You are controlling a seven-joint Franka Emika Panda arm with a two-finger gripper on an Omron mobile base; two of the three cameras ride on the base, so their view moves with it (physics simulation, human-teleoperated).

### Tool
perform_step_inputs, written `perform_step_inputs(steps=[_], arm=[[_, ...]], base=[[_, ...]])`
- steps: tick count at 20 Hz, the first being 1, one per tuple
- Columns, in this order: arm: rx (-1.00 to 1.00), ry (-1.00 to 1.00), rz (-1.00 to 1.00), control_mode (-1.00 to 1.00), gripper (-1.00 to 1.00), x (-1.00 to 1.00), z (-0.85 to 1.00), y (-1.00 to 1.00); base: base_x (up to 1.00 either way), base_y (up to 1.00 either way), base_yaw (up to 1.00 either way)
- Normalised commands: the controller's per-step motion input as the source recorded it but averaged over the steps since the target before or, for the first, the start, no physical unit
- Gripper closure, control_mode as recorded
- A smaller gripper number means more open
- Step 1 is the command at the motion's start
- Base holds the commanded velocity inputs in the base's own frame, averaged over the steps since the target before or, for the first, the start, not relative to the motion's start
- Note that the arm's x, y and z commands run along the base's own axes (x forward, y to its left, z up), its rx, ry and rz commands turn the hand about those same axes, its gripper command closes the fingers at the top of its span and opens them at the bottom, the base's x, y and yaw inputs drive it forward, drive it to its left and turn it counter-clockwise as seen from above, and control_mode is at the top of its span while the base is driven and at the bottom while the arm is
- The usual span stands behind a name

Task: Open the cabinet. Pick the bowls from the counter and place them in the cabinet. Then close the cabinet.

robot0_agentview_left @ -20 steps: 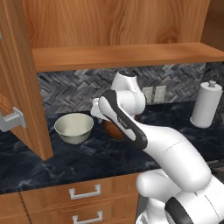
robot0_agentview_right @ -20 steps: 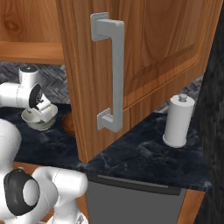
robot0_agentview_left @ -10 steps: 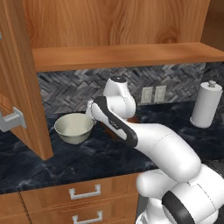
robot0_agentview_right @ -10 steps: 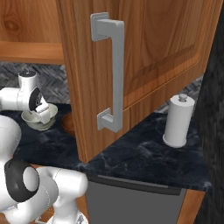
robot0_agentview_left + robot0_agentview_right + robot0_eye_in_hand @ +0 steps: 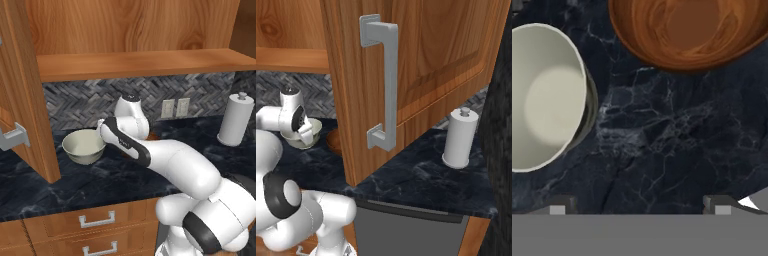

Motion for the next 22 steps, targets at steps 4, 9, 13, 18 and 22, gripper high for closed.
perform_step_inputs(steps=[4, 9, 13, 18, 22], arm=[[0.03, 0.00, -0.07, -1.00, -1.00, 0.19, -0.24, 0.04], [0.00, 0.00, -0.07, -1.00, -1.00, 0.20, -0.21, 0.06], [0.00, -0.01, -0.08, -1.00, -1.00, 0.19, -0.18, 0.16], [0.00, 0.00, -0.07, -1.00, -1.00, 0.22, -0.17, 0.11], [0.00, 0.00, -0.04, -1.00, -1.00, 0.18, -0.16, 0.07]], base=[[0.00, 0.00, 0.00], [0.00, 0.00, 0.00], [0.00, 0.00, 0.00], [0.00, 0.00, 0.00], [0.00, 0.00, 0.00]])
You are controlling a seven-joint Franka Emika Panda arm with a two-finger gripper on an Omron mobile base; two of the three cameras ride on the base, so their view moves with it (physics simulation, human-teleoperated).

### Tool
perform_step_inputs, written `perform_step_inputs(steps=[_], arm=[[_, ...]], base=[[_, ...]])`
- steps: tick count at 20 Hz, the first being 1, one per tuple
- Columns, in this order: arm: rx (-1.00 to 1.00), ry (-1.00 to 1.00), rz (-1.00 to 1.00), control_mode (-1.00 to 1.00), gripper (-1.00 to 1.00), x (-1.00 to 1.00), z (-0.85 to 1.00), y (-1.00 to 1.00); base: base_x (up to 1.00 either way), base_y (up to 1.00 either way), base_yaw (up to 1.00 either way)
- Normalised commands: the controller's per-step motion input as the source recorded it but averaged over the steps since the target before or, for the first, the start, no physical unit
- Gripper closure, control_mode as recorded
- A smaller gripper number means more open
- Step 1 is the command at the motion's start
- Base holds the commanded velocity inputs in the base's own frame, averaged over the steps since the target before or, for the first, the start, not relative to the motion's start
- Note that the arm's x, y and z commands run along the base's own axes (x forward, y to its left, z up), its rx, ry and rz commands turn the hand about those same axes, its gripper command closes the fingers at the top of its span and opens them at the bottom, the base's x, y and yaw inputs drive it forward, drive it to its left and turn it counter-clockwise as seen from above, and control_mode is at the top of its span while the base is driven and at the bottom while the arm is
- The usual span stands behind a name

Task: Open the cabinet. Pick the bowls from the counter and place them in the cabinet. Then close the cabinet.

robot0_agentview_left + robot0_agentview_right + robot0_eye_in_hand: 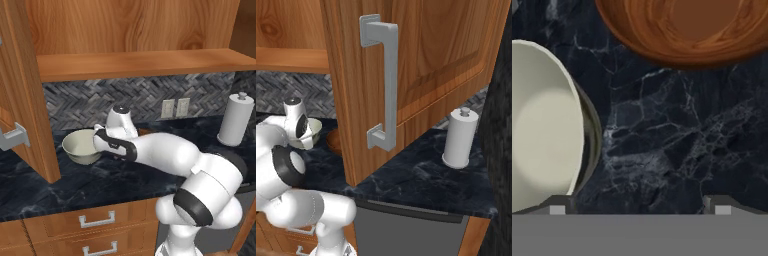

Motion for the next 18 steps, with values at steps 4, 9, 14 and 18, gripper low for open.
perform_step_inputs(steps=[4, 9, 14, 18], arm=[[0.00, 0.00, -0.02, -1.00, -1.00, 0.17, -0.13, 0.07], [0.00, 0.00, 0.00, -1.00, -1.00, 0.27, -0.22, 0.14], [0.00, 0.00, 0.00, -1.00, -1.00, 0.25, -0.20, 0.13], [0.00, 0.00, 0.00, -1.00, -1.00, 0.29, -0.14, 0.11]], base=[[0.00, 0.00, 0.00], [0.00, 0.00, 0.00], [0.00, 0.00, 0.00], [0.00, 0.00, 0.00]])
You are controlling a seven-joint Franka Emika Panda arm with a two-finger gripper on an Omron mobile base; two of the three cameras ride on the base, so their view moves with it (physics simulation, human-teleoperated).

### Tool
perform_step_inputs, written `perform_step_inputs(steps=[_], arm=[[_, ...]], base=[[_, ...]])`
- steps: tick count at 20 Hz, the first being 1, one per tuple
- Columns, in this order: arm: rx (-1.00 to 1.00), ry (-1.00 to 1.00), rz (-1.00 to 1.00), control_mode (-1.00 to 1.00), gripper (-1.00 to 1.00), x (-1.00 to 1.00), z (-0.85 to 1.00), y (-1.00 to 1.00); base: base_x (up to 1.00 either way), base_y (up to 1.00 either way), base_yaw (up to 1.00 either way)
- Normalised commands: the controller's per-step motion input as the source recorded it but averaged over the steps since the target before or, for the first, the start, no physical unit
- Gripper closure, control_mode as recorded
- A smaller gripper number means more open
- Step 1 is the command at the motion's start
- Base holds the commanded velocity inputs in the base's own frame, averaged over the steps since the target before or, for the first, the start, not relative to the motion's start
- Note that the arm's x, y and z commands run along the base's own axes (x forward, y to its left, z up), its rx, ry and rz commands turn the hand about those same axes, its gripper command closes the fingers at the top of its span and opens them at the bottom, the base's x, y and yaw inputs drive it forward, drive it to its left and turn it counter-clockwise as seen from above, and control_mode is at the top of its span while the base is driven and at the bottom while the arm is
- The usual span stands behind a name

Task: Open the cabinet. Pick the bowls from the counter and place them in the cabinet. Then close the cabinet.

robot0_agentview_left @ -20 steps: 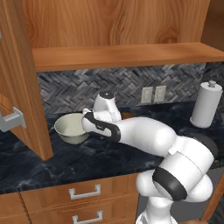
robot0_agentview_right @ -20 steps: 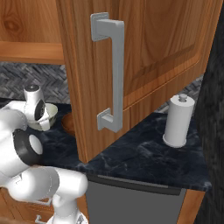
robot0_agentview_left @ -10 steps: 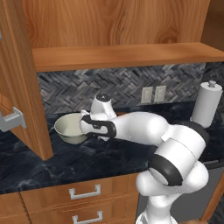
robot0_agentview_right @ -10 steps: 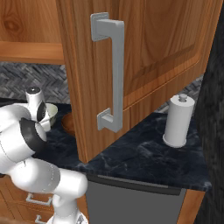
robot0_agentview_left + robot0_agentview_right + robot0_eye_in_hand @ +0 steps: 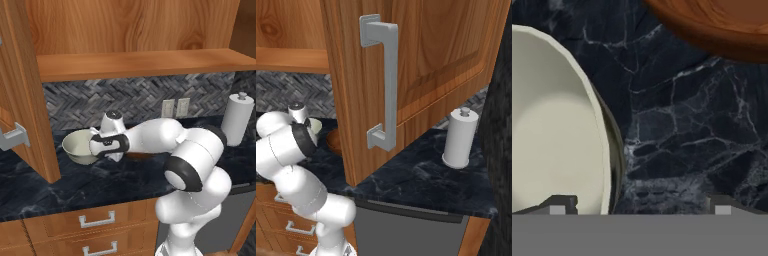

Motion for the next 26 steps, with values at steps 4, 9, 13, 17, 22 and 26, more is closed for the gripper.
perform_step_inputs(steps=[4, 9, 13, 17, 22, 26], arm=[[0.00, 0.00, 0.00, -1.00, -1.00, 0.29, -0.15, 0.14], [0.00, 0.00, 0.00, -1.00, -1.00, 0.26, -0.13, 0.13], [0.00, 0.00, 0.00, -1.00, -1.00, 0.28, -0.12, 0.15], [0.00, 0.00, 0.00, -1.00, 1.00, 0.25, -0.16, 0.24], [0.00, 0.00, 0.00, -1.00, 1.00, 0.16, -0.19, 0.20], [0.00, 0.00, -0.04, -1.00, 1.00, -0.03, -0.13, 0.11]], base=[[0.00, 0.00, 0.00], [0.00, 0.00, 0.00], [0.00, 0.00, 0.00], [0.00, 0.00, 0.00], [0.00, 0.00, 0.00], [0.00, 0.00, 0.00]])
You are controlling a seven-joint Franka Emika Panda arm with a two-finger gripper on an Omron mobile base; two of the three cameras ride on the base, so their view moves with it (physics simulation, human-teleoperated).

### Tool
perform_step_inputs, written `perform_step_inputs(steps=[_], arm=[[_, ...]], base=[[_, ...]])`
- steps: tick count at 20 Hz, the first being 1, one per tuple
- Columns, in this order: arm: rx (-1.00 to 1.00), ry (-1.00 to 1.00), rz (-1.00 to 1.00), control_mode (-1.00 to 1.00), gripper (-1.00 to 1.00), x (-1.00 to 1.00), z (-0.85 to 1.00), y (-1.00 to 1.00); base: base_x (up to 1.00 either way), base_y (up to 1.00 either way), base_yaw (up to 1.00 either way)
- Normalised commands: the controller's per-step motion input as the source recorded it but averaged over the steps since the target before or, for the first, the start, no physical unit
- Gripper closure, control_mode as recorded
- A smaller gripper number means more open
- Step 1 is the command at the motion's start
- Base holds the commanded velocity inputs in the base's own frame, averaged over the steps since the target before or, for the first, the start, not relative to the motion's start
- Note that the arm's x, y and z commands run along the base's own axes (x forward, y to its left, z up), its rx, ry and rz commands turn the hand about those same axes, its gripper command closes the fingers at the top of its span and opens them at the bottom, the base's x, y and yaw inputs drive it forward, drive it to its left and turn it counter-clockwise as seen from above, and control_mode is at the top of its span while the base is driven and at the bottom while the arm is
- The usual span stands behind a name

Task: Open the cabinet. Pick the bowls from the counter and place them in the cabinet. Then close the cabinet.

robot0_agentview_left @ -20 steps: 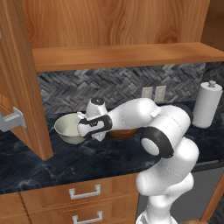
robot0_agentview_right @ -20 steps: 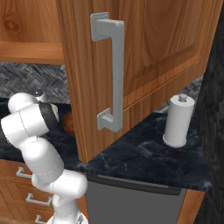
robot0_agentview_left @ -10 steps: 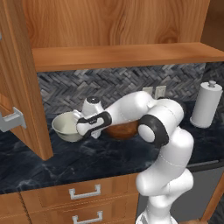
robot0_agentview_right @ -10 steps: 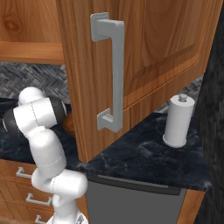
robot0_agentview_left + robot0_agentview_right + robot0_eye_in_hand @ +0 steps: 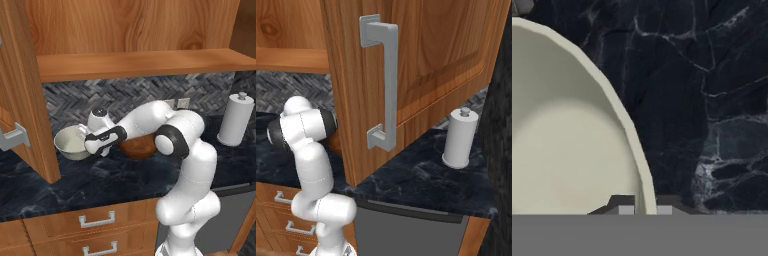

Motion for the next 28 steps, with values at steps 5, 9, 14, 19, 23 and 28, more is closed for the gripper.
perform_step_inputs(steps=[5, 9, 14, 19, 23, 28], arm=[[0.01, 0.00, -0.21, -1.00, 1.00, -0.71, 0.52, -0.26], [0.07, 0.03, -0.27, -1.00, 1.00, -0.87, 0.50, -0.33], [0.10, 0.01, -0.22, -1.00, 1.00, -0.97, 0.60, -0.45], [0.11, 0.00, -0.10, -1.00, 1.00, -1.00, 0.70, -0.59], [0.07, 0.00, -0.09, -1.00, 1.00, -1.00, 0.78, -0.48], [0.03, 0.00, -0.11, -1.00, 1.00, -1.00, 0.80, -0.36]], base=[[0.00, 0.00, 0.00], [0.00, 0.00, 0.00], [0.00, 0.00, 0.00], [0.00, 0.00, 0.00], [0.00, 0.00, 0.00], [0.00, 0.00, 0.00]])
